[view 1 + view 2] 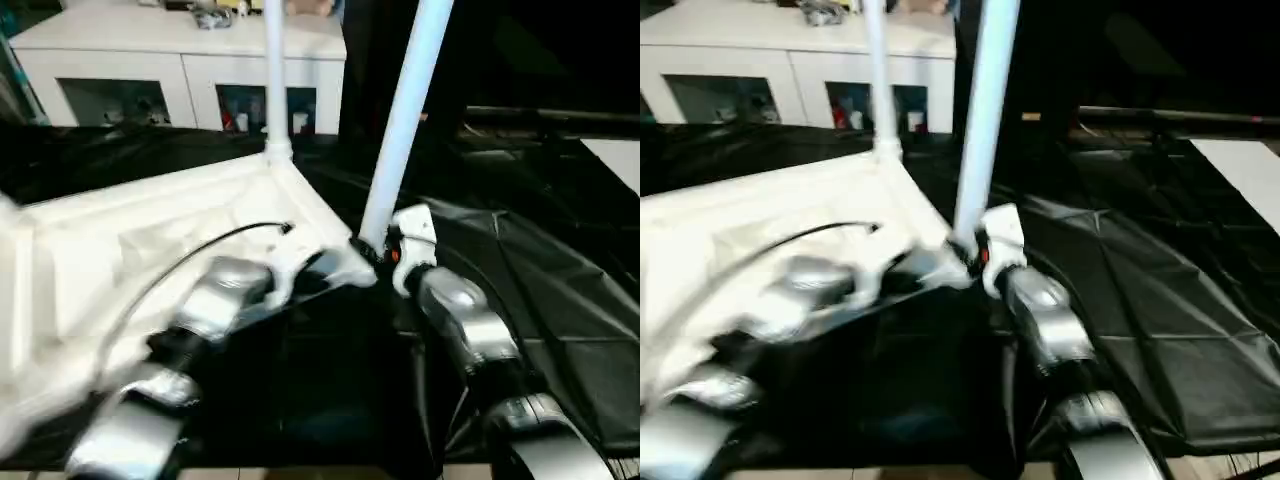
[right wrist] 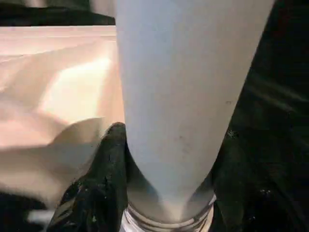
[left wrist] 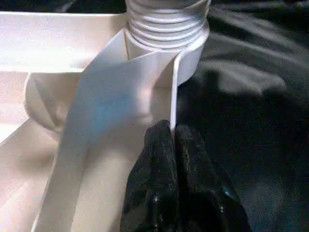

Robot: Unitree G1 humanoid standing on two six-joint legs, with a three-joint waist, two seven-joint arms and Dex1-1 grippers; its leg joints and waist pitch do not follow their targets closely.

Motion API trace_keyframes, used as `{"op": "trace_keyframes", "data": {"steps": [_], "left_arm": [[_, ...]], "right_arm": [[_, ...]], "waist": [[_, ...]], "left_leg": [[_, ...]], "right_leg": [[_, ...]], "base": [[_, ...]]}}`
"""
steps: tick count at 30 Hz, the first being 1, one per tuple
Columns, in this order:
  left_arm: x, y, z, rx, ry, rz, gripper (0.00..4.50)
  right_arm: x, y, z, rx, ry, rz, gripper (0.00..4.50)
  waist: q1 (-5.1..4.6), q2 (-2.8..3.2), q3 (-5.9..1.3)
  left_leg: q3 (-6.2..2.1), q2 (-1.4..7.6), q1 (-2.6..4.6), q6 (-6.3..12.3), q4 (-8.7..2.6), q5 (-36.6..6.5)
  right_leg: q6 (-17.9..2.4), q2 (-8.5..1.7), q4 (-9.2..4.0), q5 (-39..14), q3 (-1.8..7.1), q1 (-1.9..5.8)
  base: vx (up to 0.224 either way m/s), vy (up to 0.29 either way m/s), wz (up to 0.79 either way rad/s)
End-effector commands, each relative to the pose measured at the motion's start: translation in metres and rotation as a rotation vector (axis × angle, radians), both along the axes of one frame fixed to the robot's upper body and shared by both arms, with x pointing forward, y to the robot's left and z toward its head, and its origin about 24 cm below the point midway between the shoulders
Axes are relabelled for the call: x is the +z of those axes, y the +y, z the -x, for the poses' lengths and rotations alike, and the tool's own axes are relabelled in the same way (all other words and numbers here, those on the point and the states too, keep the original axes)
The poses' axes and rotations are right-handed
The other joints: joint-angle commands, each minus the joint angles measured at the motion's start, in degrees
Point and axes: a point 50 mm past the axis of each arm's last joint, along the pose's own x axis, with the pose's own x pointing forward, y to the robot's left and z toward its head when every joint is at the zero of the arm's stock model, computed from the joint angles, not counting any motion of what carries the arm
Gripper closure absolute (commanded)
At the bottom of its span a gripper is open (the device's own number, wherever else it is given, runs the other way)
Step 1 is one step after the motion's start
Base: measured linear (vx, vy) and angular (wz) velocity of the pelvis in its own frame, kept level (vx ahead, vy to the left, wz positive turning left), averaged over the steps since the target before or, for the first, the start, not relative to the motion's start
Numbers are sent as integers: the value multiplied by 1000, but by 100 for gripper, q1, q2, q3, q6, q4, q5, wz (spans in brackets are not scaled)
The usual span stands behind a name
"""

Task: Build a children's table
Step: Rotate leg to tighten

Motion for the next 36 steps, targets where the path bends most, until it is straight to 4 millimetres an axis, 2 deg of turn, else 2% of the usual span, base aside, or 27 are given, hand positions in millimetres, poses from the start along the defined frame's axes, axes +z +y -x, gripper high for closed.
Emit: {"op": "trace_keyframes", "data": {"steps": [1, 2, 3, 6, 10, 13, 18, 19, 21, 25, 27, 28, 30, 31, 33, 34, 35, 36], "left_arm": [[-5, -14, 1, 32, 28, -2, 450], [-5, -18, 2, 28, 27, -1, 450], [-5, -20, 1, 26, 26, -1, 450], [-5, -19, 0, 30, 20, -13, 450], [-6, -15, -1, 39, 21, -23, 450], [-7, -10, -3, 60, 20, -41, 450], [-7, -5, -5, 67, 16, -49, 450], [-7, -5, -5, 66, 15, -50, 450], [-5, -1, -5, 51, 4, -52, 450], [-3, 4, -4, -3, -18, -48, 450], [-2, 7, -2, -37, -16, -41, 450], [-2, 8, -1, -55, -18, -39, 450], [0, 15, 4, -104, -15, -36, 450], [0, 15, 5, -116, -17, -33, 450], [5, 25, 14, -219, -16, 0, 450], [5, 26, 15, -228, -17, 3, 450], [8, 30, 20, -287, -13, 17, 450], [9, 33, 24, -325, -15, 17, 450]], "right_arm": [[-53, -8, 20, -119, 276, 8, 250], [-52, -6, 19, -128, 281, 3, 250], [-52, -5, 18, -132, 284, 1, 250], [-51, -1, 16, -137, 288, -5, 251], [-51, 2, 16, -133, 292, -10, 251], [-50, 6, 14, -102, 275, 20, 251], [-41, 10, 10, -55, 213, -29, 251], [-40, 11, 9, -49, 204, -36, 216], [-30, 13, 6, -2, 149, -80, 181], [-19, 13, 4, 68, 96, -114, 144], [-15, 11, 4, 82, 84, -141, 130], [-13, 9, 4, 95, 74, -146, 120], [-6, 3, 6, 163, 17, -118, 109], [-5, 2, 6, 176, 11, -116, 97], [2, -6, 18, 346, -31, -82, 89], [2, -7, 19, 359, -33, -80, 89], [5, -10, 27, 456, -46, -57, 89], [6, -13, 31, 508, -52, -43, 89]], "waist": [[-36, 55, -179], [-27, 63, -183], [-26, 67, -182], [-14, 53, -192], [-8, 46, -192], [-18, 60, -174], [-29, 52, -161], [-28, 51, -160], [-23, 43, -165], [-24, 29, -167], [-18, 23, -176], [-12, 17, -193], [18, 20, -218], [35, 12, -226], [68, 40, -273], [79, 36, -285], [79, 35, -324], [86, 36, -343]], "left_leg": [[-194, 333, -6, 5, -553, -1986], [-188, 335, 13, 12, -551, -2049], [-189, 334, -6, 25, -562, -2064], [-175, 335, -5, 54, -567, -2052], [-167, 338, -14, 72, -573, -1987], [-181, 336, -11, 52, -584, -2129], [-202, 339, 9, 49, -592, -2360], [-208, 344, -9, 63, -604, -2330], [-200, 347, -8, 95, -602, -2298], [-204, 354, -61, 181, -619, -2115], [-187, 364, -66, 232, -614, -1901], [-174, 367, -78, 262, -607, -1716], [-136, 373, -55, 304, -583, -1391], [-121, 375, -97, 386, -575, -1112], [-94, 400, -71, 543, -525, -620], [-96, 390, -91, 612, -509, -433], [-81, 379, -84, 791, -465, 1], [-79, 372, -77, 896, -434, 247]], "right_leg": [[-753, -443, -533, -2820, 254, 134], [-792, -442, -538, -2706, 257, 122], [-833, -445, -521, -2572, 265, 137], [-895, -449, -508, -2396, 280, 140], [-934, -456, -497, -2344, 286, 148], [-861, -458, -525, -2646, 272, 133], [-657, -465, -591, -3122, 261, 91], [-653, -468, -587, -3104, 266, 97], [-664, -475, -588, -3073, 276, 93], [-695, -490, -576, -2974, 286, 132], [-797, -500, -554, -2784, 310, 140], [-872, -504, -529, -2609, 317, 159], [-1047, -500, -495, -2165, 327, 168], [-1150, -493, -433, -1746, 330, 211], [-1411, -482, -322, -874, 324, 243], [-1484, -468, -280, -547, 317, 281], [-1641, -450, -186, 185, 314, 288], [-1724, -443, -133, 586, 314, 294]], "base": [[0, 0, 0], [0, 0, 0], [0, 0, 0], [0, 0, 0], [0, 0, 0], [0, 0, 0], [0, 0, 0], [0, 0, 0], [0, 0, 0], [0, 0, 0], [0, 0, 0], [0, 0, 0], [0, 0, 0], [54, -23, 4], [65, -21, 4], [82, -14, 4], [82, -14, 4], [75, -6, 4]]}}
